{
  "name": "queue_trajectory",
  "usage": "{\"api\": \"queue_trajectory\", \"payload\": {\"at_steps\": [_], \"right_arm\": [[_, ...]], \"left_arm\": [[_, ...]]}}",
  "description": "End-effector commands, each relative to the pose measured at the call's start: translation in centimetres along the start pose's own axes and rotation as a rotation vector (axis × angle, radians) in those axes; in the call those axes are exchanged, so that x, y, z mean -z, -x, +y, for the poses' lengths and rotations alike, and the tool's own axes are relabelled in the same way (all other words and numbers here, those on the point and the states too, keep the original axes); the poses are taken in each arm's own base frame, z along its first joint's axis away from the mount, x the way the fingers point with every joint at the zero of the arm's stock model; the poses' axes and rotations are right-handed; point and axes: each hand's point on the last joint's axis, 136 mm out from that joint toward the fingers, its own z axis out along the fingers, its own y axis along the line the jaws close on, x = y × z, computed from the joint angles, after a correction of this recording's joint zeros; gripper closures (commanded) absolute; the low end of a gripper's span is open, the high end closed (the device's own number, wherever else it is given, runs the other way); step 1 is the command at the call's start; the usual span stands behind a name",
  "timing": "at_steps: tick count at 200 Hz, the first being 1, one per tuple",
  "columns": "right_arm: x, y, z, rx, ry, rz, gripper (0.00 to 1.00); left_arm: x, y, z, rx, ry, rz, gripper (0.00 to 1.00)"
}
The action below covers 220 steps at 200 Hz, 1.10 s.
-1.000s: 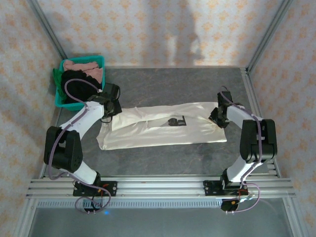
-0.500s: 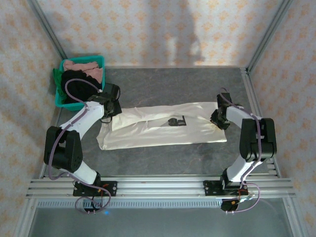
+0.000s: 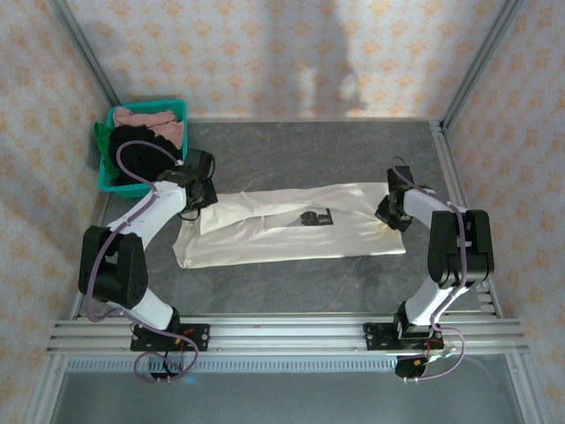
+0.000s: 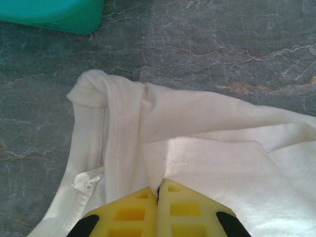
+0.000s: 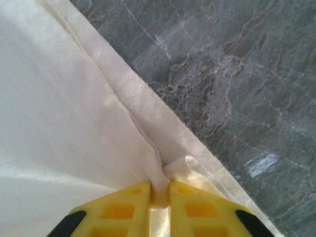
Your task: Fold and stack the t-shirts
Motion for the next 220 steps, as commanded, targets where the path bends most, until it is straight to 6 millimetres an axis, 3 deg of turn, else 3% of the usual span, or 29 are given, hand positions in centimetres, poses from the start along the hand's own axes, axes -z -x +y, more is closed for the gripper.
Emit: {"api": "queue_trajectory", "payload": {"at_steps": [1,59,73,106,120,130,146,186,220], "right_arm": [[0.8,1.3,-0.5,0.005,-0.049,-0.046,0.91],[3.3,3.7,0.8,0.012,-0.022,-0.099,1.00],[4.5,5.7,2.1,0.014,0.005,-0.136,1.00],[7.6,12.7,5.4,-0.024,0.081,-0.203,1.00],[8.3,14.2,6.2,-0.033,0.109,-0.209,1.00],[8.3,14.2,6.2,-0.034,0.112,-0.203,1.00],[7.0,12.8,5.8,-0.026,0.130,-0.173,1.00],[2.9,8.8,2.5,-0.077,0.102,-0.068,1.00],[1.3,6.8,0.4,-0.095,0.074,-0.028,1.00]], "left_arm": [[0.7,1.1,0.7,-0.028,0.049,-0.021,1.00],[2.4,3.3,-0.1,-0.046,0.024,-0.068,1.00],[3.4,5.2,-0.9,-0.062,-0.002,-0.104,1.00],[7.5,11.7,-2.8,-0.091,-0.061,-0.238,1.00],[9.3,12.7,-2.9,-0.107,-0.073,-0.271,1.00],[10.1,12.2,-2.7,-0.118,-0.084,-0.294,1.00],[9.4,9.6,-1.5,-0.122,-0.080,-0.300,1.00],[5.3,1.5,0.4,-0.084,-0.098,-0.210,1.00],[4.4,-2.4,2.2,-0.055,-0.091,-0.187,1.00]]}}
